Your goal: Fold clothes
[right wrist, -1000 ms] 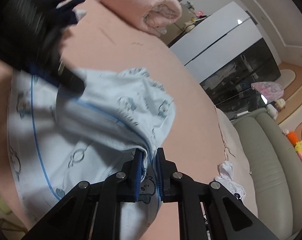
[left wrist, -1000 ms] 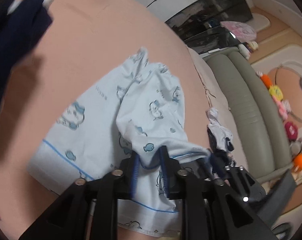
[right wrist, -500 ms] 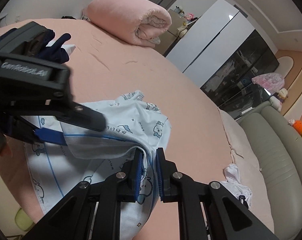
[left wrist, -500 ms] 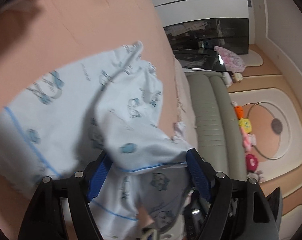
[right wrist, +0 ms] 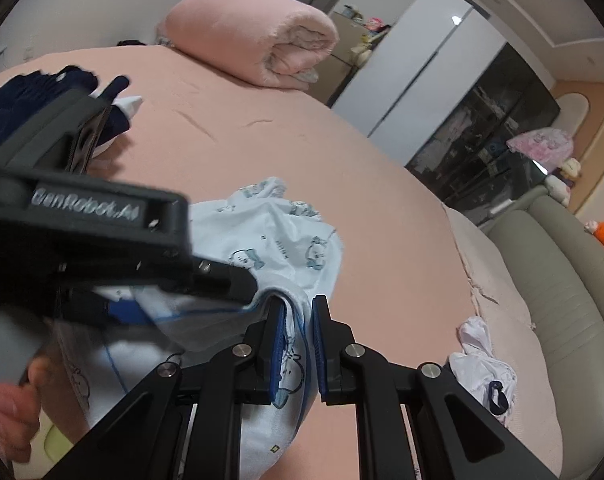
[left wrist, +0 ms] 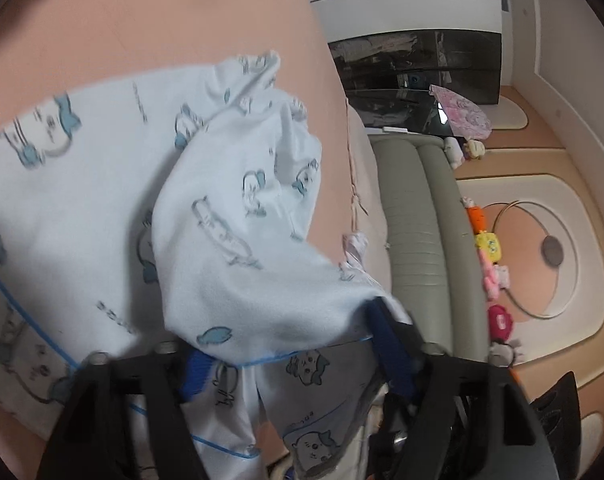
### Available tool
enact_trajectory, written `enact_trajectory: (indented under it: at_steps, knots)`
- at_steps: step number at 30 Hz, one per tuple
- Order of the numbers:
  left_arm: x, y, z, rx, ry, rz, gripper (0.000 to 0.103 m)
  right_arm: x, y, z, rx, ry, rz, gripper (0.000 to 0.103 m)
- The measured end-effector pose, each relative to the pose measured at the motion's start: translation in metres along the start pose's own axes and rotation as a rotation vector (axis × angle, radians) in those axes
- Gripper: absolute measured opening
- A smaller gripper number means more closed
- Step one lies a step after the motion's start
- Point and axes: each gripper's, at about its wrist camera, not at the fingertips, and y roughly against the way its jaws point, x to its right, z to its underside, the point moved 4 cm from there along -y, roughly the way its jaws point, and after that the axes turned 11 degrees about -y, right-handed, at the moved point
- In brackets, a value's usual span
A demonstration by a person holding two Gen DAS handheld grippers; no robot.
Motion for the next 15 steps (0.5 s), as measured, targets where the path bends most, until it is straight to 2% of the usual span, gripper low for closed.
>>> enact_trajectory:
  at_steps: [1,3,5,6,7,10,15]
  knots:
    - [0.001,0.001,-0.001,-0.002,-0.009,-0.013,0.041,-0.004,0.001,0.003,0.004,0.021,-0.001,0.012]
    - [0.002,0.003,-0.002,-0.006,-0.026,-0.040,0.036,-0.014,0.004,0.010,0.034,0.082,0.029,0.014]
    - [0.004,0.004,-0.004,-0.003,-0.049,-0.070,0.032,-0.024,0.009,0.016,0.078,0.146,0.079,0.034]
    - [0.005,0.005,-0.005,0.002,-0.055,-0.073,0.030,-0.029,0.012,0.020,0.105,0.180,0.107,0.059]
    - [0.006,0.007,-0.006,0.006,-0.054,-0.064,0.028,-0.035,0.017,0.024,0.134,0.219,0.127,0.079]
    - [0.007,0.012,-0.010,0.016,-0.052,-0.038,0.024,-0.052,0.024,0.038,0.181,0.313,0.155,0.081]
    - [0.013,0.023,-0.019,0.041,-0.085,-0.035,0.023,-0.059,0.012,0.052,0.127,0.343,0.161,0.081]
